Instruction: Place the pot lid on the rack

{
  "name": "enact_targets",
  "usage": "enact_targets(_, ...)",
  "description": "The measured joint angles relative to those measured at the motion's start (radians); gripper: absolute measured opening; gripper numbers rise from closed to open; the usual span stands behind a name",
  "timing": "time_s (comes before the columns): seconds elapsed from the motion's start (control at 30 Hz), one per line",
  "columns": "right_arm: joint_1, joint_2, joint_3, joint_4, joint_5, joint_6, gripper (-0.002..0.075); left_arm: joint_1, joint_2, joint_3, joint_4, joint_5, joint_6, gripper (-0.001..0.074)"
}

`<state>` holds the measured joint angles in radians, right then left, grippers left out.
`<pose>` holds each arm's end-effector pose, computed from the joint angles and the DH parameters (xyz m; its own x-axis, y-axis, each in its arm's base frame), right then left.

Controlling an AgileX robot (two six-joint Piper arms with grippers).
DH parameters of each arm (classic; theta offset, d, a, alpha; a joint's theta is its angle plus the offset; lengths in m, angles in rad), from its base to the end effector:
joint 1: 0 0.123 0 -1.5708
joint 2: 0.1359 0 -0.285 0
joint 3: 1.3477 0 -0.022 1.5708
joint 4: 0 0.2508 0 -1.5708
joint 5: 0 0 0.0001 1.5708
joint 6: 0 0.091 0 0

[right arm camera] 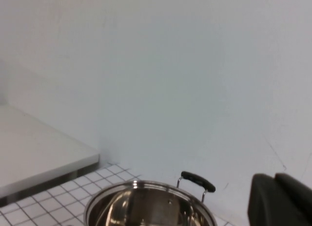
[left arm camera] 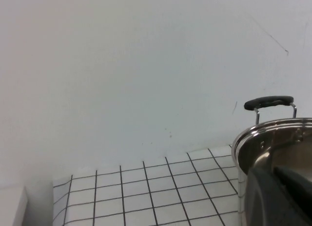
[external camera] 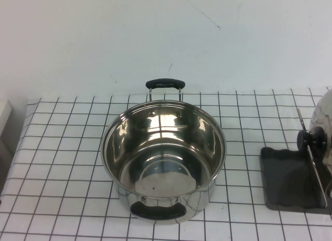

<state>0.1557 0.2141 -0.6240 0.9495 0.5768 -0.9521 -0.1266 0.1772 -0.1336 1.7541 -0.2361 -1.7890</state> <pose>0.0165 0.0435 0.3706 0.1830 -0.0511 -0.9818 -0.5591 0.8160 -0.1467 0.0639 -0.0291 0.2437 -0.0107 -0.0279 -0.9996 0.3509 0.9359 -0.0298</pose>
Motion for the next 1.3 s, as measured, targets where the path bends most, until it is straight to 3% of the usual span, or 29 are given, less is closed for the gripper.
enact_targets(0.37,0.0,0.0,0.146,0.027,-0.083,-0.084,-0.0001,0.0,-0.073,0.153,-0.004,-0.1,0.0,-0.0001)
enact_targets(0.77,0.0,0.0,0.258,0.028,-0.092,-0.083,-0.0001,0.0,-0.073,0.162,-0.004,-0.175,0.0,-0.0001)
enact_targets(1.13,0.0,-0.001,0.537,-0.009,-0.641,-0.206,-0.0001,0.0,-0.073,0.162,-0.004,-0.193,0.0,-0.0001)
enact_targets(1.23,0.0,-0.036,0.607,-0.149,-0.679,-0.068,-0.0001,0.0,-0.073,0.162,-0.004,-0.193,0.0,-0.0001)
enact_targets(1.3,-0.015,-0.075,0.642,-0.398,-0.677,0.207,-0.0001,0.0,-0.073,0.162,-0.004,-0.195,0.0,-0.0001)
